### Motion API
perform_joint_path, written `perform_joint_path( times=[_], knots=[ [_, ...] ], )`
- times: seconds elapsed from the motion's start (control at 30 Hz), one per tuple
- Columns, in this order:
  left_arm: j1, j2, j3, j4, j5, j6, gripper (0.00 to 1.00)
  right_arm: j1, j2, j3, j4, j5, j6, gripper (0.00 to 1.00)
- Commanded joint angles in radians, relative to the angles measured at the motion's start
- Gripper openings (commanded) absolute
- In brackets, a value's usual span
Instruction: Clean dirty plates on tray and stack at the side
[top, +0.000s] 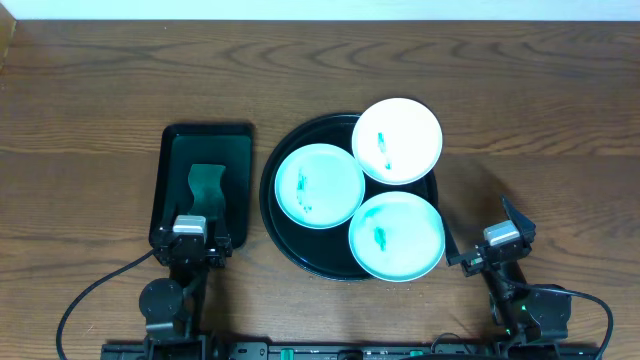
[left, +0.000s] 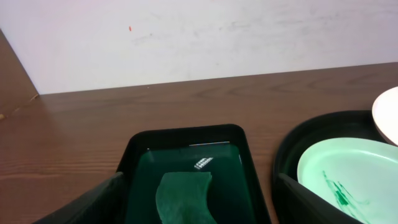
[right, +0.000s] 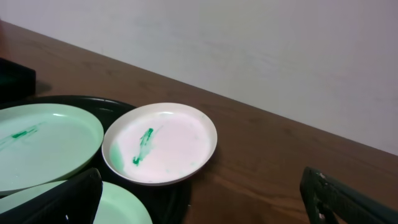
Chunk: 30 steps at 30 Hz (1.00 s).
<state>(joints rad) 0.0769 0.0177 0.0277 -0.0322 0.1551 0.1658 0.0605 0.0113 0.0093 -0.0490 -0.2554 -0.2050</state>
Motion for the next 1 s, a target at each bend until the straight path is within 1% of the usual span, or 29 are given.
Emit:
perform_joint_path(
  times=[0.0,0.3,0.4,0.43,0.47,0.53,0.67,0.8,0.87,0.9,0.97],
  knots=[
    [0.002,0.002,-0.024,-0.022,0.018,0.013,0.74,-0.006,-0.002,-0.004,0.010,-0.007,-0.013,0.99],
    [0.002,0.002,-0.024,-0.022,0.018,0.013,0.74,-0.007,-0.002,-0.004,0.011,-0.011,-0.013,0.99],
    [0.002,0.002,-0.024,-0.022,0.013,0.014,0.75,-0.006,-0.002,-0.004,0.011,-0.050,0.008,0.99],
    [0.002,0.002,-0.024,-0.018,0.012,0.013,0.93,-0.006,-0.002,-0.004,0.014,-0.055,0.032,0.99],
    [0.002,0.002,-0.023,-0.003,0.012,-0.021,0.93,-0.006,-0.002,-0.004,0.040,-0.082,0.087,0.99],
    [0.002,0.002,-0.022,0.002,-0.023,-0.069,0.93,-0.006,-0.002,0.000,0.047,-0.094,0.116,0.99],
    [0.002,0.002,0.003,0.026,-0.041,-0.077,0.93,-0.007,0.021,0.028,0.037,-0.118,0.145,0.99],
    [0.002,0.039,0.070,0.001,-0.044,-0.077,0.93,-0.007,0.108,0.121,0.023,-0.172,0.145,0.99],
    [0.002,0.098,0.135,-0.070,-0.061,-0.077,0.93,-0.007,0.203,0.209,0.011,-0.199,0.145,0.99],
    [0.002,0.167,0.198,-0.117,-0.061,-0.079,0.93,-0.007,0.285,0.283,-0.010,-0.206,0.145,0.99],
    [0.002,0.241,0.272,-0.171,-0.061,-0.102,0.93,-0.007,0.398,0.386,-0.052,-0.206,0.142,0.99]
  ],
)
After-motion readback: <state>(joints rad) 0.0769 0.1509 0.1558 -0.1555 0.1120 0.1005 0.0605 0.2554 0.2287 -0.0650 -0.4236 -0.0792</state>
